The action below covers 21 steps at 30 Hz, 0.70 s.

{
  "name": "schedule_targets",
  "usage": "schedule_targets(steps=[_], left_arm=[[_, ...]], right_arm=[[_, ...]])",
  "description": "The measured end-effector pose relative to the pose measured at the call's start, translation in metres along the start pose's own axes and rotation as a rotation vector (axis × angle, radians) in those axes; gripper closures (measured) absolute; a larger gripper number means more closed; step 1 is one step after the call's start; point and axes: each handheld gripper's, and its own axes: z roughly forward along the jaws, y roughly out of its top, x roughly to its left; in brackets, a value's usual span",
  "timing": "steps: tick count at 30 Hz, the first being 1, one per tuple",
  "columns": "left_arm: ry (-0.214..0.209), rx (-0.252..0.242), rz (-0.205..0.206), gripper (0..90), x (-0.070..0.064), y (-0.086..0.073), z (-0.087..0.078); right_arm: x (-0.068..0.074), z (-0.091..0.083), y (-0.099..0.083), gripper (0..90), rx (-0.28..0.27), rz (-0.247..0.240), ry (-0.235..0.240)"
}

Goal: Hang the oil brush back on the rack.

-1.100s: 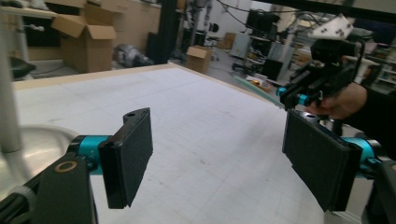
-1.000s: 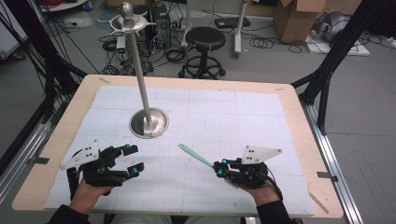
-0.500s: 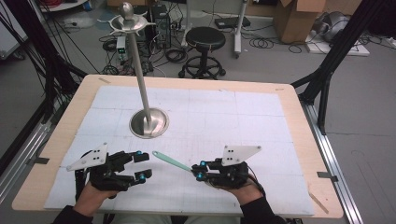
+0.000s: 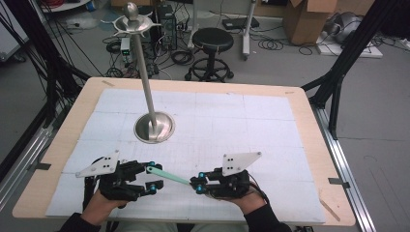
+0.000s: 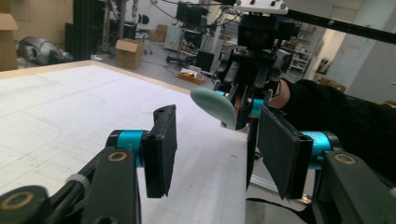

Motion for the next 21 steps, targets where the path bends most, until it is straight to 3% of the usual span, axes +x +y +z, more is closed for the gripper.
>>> schedule_targets(steps=[11,21], left_arm=[[-0.058,-0.035,-0.001,63.0,-0.0005,0.0013,-0.0018],[-0.079,-0.044,0.006,73.1,-0.0007,0.0015,-0.0025]], right_arm=[[-0.0024,0.0053,-0.0022,82.5,-0.012,0.017,0.051],[-0.0025,0.0075,-0.0032,82.5,-0.030,0.013,0.079]])
